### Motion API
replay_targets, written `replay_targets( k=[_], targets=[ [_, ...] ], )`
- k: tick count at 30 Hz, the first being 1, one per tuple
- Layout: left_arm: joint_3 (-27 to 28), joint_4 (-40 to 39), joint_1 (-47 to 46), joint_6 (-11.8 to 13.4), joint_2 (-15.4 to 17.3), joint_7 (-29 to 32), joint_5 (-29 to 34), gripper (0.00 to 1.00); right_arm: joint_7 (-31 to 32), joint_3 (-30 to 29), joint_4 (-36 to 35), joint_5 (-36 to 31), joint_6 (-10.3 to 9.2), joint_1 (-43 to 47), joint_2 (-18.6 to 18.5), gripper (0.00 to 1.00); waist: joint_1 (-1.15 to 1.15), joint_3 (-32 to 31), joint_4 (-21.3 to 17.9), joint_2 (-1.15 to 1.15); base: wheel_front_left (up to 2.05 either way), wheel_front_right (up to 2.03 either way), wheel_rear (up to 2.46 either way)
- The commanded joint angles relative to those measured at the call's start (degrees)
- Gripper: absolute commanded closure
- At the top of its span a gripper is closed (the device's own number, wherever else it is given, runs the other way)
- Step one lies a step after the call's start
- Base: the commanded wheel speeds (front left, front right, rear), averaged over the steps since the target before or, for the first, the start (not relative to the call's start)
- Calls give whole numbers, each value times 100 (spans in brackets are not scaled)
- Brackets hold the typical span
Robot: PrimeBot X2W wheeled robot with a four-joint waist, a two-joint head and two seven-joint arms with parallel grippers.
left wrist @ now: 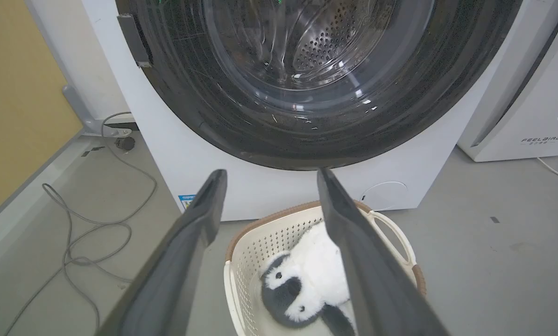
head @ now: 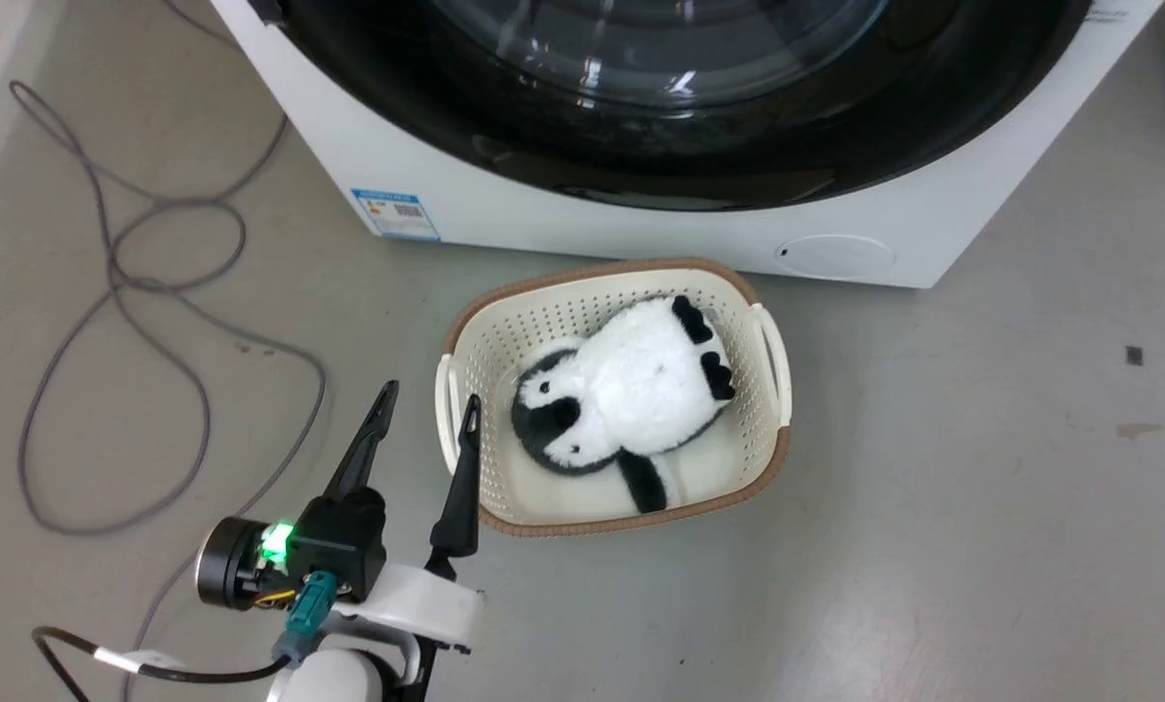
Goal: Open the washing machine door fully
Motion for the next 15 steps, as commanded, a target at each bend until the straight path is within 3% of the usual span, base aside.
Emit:
replay_targets(
  k=[1,15],
  targets=[
    [-32,-1,-136,24,5,-65,-17,0,118,-99,138,50,-2,-315,-7,100,-1,73,54,0,0,0,0],
    [-219,50,-276,75,-2,-220,-103,0,1023,-715,749,42,-3,-1284,-49,100,-1,409,270,0,0,0,0]
  ],
)
